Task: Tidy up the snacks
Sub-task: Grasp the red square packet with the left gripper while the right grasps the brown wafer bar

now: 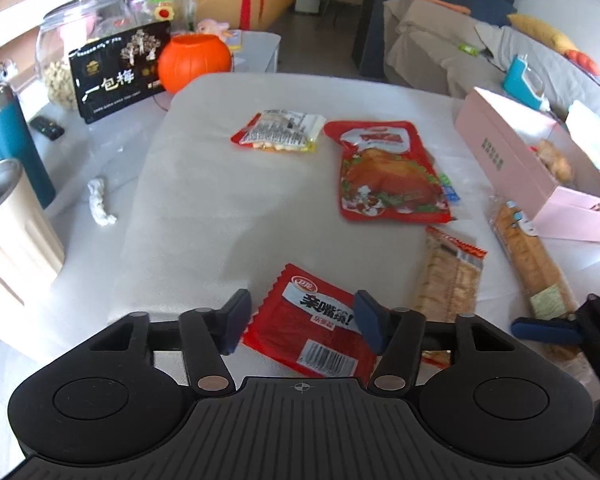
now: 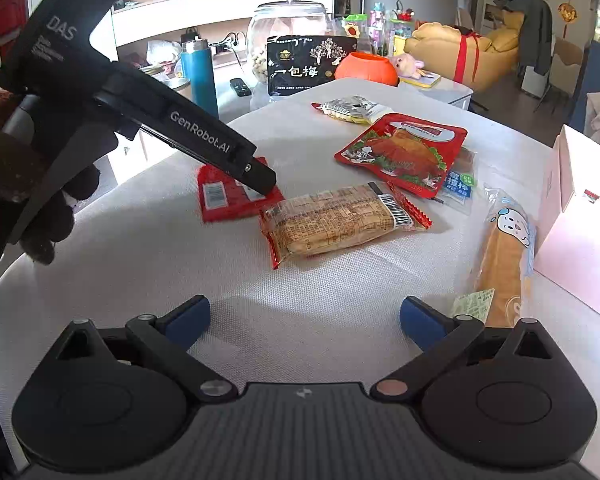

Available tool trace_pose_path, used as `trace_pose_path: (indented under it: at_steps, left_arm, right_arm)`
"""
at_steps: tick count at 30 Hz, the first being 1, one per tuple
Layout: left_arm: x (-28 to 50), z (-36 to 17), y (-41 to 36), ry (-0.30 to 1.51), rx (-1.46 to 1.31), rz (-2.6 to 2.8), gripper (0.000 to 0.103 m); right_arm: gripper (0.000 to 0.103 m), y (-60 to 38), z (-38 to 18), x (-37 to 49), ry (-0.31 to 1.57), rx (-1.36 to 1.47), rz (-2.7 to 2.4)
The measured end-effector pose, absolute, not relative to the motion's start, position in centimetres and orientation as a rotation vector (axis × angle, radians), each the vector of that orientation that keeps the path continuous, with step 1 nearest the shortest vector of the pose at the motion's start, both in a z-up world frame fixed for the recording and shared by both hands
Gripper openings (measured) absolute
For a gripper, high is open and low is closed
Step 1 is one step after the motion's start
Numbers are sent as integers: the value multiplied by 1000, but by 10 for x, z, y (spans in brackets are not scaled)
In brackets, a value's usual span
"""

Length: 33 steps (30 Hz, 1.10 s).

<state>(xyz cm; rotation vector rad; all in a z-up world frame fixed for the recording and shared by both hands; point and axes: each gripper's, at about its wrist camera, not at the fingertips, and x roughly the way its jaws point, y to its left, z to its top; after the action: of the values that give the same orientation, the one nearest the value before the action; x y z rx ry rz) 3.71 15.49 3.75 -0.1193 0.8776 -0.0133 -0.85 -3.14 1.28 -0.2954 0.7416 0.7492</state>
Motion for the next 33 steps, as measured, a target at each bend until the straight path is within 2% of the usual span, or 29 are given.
trace_pose_path:
  at_steps: [4, 8, 12, 17, 23, 33]
  left_arm:
    - [16, 56, 169, 838, -137, 35, 56]
    - [6, 56, 183, 908, -282, -42, 56]
    - [20, 39, 174, 951, -302, -57, 56]
    - [48, 34, 162, 892, -320, -12, 56]
    - [66, 26, 118, 878, -53, 1, 66]
    - [49, 24, 124, 865, 37, -41, 66]
  right_arm:
    - [101, -32, 13, -9, 738, -293, 749]
    - [102, -32, 13, -9, 738, -293, 748]
    - [102, -32, 13, -8, 738, -293, 748]
    - [102, -32, 13, -8, 738, -292, 747]
    - [102, -32, 13, -8, 738, -292, 747]
    - [103, -31, 13, -8, 749, -300, 754]
